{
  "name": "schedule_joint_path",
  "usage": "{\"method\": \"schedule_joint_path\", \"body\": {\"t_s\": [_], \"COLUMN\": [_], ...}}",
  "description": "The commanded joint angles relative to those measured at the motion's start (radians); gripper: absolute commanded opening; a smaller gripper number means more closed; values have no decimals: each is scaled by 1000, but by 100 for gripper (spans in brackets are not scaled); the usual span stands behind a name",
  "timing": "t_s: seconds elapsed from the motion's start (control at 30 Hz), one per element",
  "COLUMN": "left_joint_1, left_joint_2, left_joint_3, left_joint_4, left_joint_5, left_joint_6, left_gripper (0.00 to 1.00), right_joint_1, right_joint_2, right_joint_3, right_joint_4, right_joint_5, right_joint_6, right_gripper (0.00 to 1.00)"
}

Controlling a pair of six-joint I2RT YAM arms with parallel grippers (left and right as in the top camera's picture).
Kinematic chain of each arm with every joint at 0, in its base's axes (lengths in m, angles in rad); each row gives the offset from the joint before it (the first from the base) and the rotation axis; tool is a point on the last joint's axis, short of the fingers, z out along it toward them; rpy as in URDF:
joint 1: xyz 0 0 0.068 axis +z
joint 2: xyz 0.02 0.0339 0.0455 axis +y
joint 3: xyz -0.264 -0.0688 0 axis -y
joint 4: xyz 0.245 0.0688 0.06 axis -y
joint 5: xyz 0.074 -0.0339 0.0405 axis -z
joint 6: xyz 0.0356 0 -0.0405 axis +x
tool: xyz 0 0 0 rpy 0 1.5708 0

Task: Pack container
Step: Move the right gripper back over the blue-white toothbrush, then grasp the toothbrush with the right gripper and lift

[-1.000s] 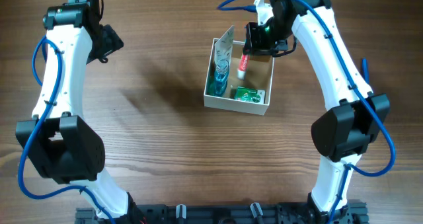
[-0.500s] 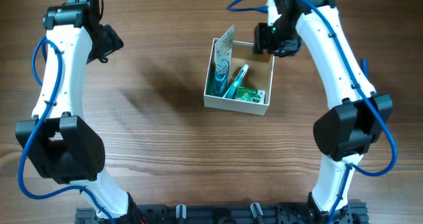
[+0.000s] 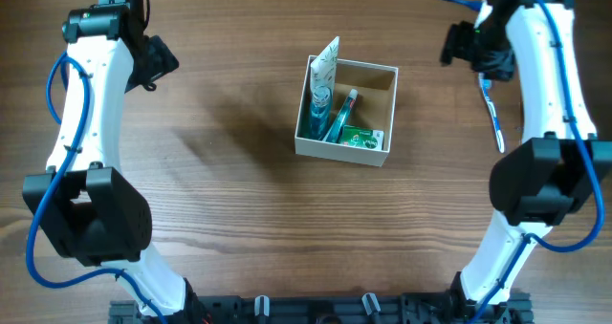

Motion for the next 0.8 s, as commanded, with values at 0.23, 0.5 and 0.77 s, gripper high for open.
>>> {"method": "schedule_joint_path", "body": {"t_s": [0.23, 0.5, 0.77], "left_joint_1": [4, 4, 4], "left_joint_2": [4, 4, 4], "left_joint_3": [1, 1, 1], "left_joint_4": [0, 0, 0], "left_joint_5": [-9, -9, -9], "left_joint_6": [-3, -3, -3], "left_gripper": [100, 100, 100], "right_joint_1": [-194, -229, -228], "right_joint_2": [-25, -25, -24], "right_joint_3": [-172, -359, -517], "right_joint_4": [74, 227, 362], "right_joint_5": [12, -51, -43], "right_joint_6": [-225, -403, -428], "right_gripper": [86, 88, 90]}}
